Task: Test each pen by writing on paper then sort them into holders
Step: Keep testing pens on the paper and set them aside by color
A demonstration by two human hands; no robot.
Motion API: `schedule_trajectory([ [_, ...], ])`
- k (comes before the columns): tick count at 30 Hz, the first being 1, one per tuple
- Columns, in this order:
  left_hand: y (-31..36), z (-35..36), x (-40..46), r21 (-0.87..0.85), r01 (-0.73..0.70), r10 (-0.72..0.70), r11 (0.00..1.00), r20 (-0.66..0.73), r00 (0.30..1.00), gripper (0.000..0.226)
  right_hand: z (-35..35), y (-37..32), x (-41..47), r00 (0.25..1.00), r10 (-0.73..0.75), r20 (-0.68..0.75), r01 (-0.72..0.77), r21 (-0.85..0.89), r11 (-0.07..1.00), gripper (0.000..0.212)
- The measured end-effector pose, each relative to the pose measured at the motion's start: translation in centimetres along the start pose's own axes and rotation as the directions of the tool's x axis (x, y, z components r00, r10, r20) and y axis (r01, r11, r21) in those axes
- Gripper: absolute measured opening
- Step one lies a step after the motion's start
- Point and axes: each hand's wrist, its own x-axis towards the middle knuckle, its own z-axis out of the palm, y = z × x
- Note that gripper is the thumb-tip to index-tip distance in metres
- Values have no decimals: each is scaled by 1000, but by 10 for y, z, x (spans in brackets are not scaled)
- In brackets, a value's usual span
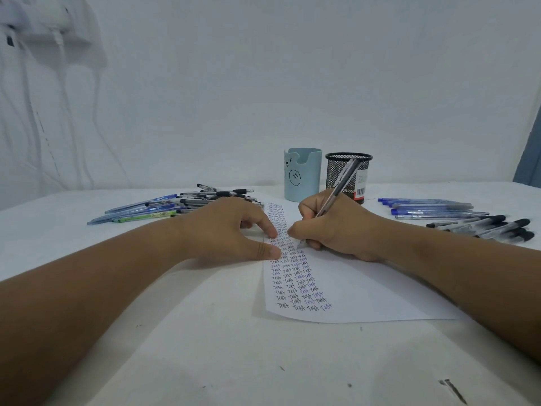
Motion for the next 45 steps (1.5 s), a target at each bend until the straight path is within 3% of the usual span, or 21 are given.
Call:
schedule_trajectory([
  [19, 0, -1, 0, 8, 7, -7, 1000, 5, 1000, 35, -1, 4, 4, 1000, -18, 5, 18, -16, 1000, 41],
  [27, 0, -1, 1, 20, 7, -7, 1000, 9, 1000, 49, -2, 7, 6, 999, -30, 12, 31, -29, 999, 45],
  [35, 2, -2, -1, 30, 0, 0, 1000, 12, 1000, 41, -3, 9, 7, 998, -53, -23, 51, -73, 996, 35],
  [45, 5, -3, -3, 44, 21, -21, 999, 12, 1000, 36, -3, 9, 6, 998, -64, -28, 61, -69, 996, 41],
])
